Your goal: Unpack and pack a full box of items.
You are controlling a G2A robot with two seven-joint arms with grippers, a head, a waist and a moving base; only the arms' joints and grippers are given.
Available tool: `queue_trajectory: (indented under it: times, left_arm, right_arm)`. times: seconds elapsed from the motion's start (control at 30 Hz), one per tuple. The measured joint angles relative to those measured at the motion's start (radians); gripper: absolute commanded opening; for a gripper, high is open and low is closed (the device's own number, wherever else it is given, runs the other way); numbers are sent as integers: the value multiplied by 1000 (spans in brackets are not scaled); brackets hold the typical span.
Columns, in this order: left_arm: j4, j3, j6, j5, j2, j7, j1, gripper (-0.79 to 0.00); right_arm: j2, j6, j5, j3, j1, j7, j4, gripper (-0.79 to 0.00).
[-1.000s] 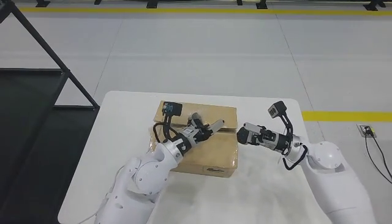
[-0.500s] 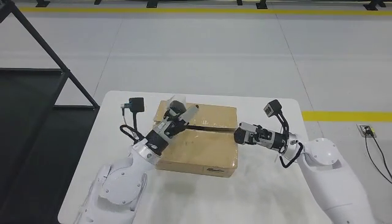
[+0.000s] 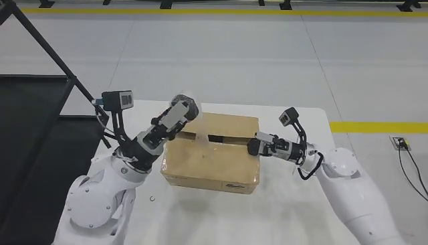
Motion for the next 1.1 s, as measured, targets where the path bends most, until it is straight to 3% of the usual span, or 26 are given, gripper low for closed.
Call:
queue_trajectory:
  times: [0.17,0.5,0.67,1.1]
  left_arm:
    - [52,-30,53,-172,5,-60,-38,0]
    - [56,-33,62,-146,6,-69,-40,0]
    - [44,-13,73,-164,4,-6,-55,0]
    - [101,88,118,-227,-15,175,-147,0]
  right_arm:
    - [-6,-1,35,-6,10,6,37,0]
    - [-6,-11,32,-4,2,-6,23,0]
    - [6,-97,-1,37,-70,-42,-88,0]
    - [28,-178,-87,131,-209,-187,-253,0]
